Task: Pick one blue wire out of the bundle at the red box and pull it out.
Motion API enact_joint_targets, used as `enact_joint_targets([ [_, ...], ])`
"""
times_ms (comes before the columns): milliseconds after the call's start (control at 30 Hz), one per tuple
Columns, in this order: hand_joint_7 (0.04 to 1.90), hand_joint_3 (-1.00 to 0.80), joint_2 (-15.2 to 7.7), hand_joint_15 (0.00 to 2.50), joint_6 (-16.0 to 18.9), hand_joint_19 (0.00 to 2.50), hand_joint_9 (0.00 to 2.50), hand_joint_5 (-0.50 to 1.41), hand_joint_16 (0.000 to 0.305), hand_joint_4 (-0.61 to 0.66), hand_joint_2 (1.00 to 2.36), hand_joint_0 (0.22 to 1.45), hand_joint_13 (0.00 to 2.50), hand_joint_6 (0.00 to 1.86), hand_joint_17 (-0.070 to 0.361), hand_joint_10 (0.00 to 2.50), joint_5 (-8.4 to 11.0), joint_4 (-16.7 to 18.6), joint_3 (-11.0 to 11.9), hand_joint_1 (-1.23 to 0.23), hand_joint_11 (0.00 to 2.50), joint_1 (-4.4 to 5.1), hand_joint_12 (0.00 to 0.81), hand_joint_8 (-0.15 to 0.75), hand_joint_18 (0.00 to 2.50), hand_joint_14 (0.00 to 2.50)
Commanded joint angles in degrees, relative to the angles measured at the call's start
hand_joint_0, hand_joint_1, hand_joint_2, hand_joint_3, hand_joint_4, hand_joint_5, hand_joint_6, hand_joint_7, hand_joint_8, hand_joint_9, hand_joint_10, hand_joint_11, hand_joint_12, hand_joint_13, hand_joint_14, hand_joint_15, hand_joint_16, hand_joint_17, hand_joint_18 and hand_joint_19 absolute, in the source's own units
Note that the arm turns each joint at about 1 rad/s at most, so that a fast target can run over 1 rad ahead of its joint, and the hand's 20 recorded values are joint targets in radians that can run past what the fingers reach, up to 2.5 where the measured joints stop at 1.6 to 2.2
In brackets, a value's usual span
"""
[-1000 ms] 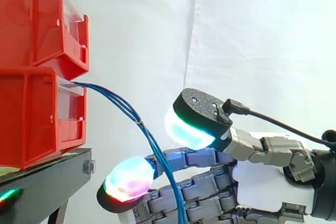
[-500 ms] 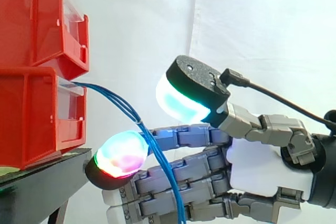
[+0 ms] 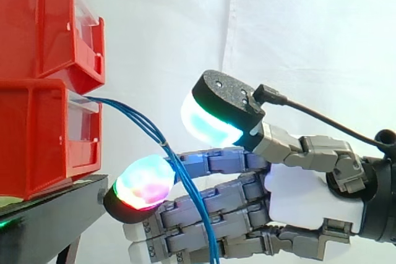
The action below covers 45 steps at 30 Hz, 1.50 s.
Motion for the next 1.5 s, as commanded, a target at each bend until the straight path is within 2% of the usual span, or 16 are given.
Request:
enact_joint_targets([
  [0, 1.06, -0.46, 0.1, 0.13, 0.3, 0.38, 0.63, -0.12, 0.059, 0.32, 1.00, 0.52, 0.38, 0.50, 0.132, 0.01, 0.04, -1.0, 0.0, -0.62, 0.20, -0.41, 0.384, 0.278, 0.30, 0.01],
  [267, 1.11, -0.40, 0.1, 0.14, 0.7, 0.39, 0.64, -0.12, 0.057, 0.33, 1.01, 0.54, 0.38, 0.50, 0.129, 0.01, -0.22, -1.7, 0.0, -0.64, 0.22, -1.29, 0.377, 0.275, 0.30, 0.01],
  [400, 1.16, -0.36, 0.1, 0.14, 1.2, 0.38, 0.63, -0.12, 0.057, 0.29, 1.01, 0.55, 0.38, 0.50, 0.128, 0.01, -0.40, -1.8, 1.2, -0.66, 0.23, -1.55, 0.375, 0.274, 0.31, 0.01],
  [867, 1.24, -0.37, 0.1, 0.14, 1.0, 0.39, 0.63, -0.11, 0.057, 0.28, 1.01, 0.56, 0.38, 0.50, 0.128, 0.01, -0.40, -1.9, 1.6, -0.69, 0.24, -1.55, 0.374, 0.273, 0.31, 0.01],
  [1100, 1.24, -0.45, 0.1, 0.15, 1.0, 0.38, 0.63, -0.11, 0.059, 0.29, 1.00, 0.53, 0.38, 0.50, 0.132, 0.01, -0.40, -1.9, 1.6, -0.72, 0.25, -1.38, 0.383, 0.279, 0.32, 0.01],
  [1300, 1.33, -0.49, 0.1, 0.14, 0.9, 0.38, 0.63, -0.11, 0.060, 0.29, 1.00, 0.52, 0.38, 0.51, 0.135, 0.01, -0.31, -2.0, 1.6, -0.75, 0.27, -1.11, 0.389, 0.285, 0.33, 0.01],
  [1467, 1.25, -0.48, 0.1, 0.14, 0.9, 0.38, 0.65, -0.12, 0.059, 0.27, 1.00, 0.52, 0.38, 0.57, 0.134, 0.01, -0.31, -2.3, 1.6, -0.76, 0.30, -1.11, 0.388, 0.286, 0.33, 0.01],
])
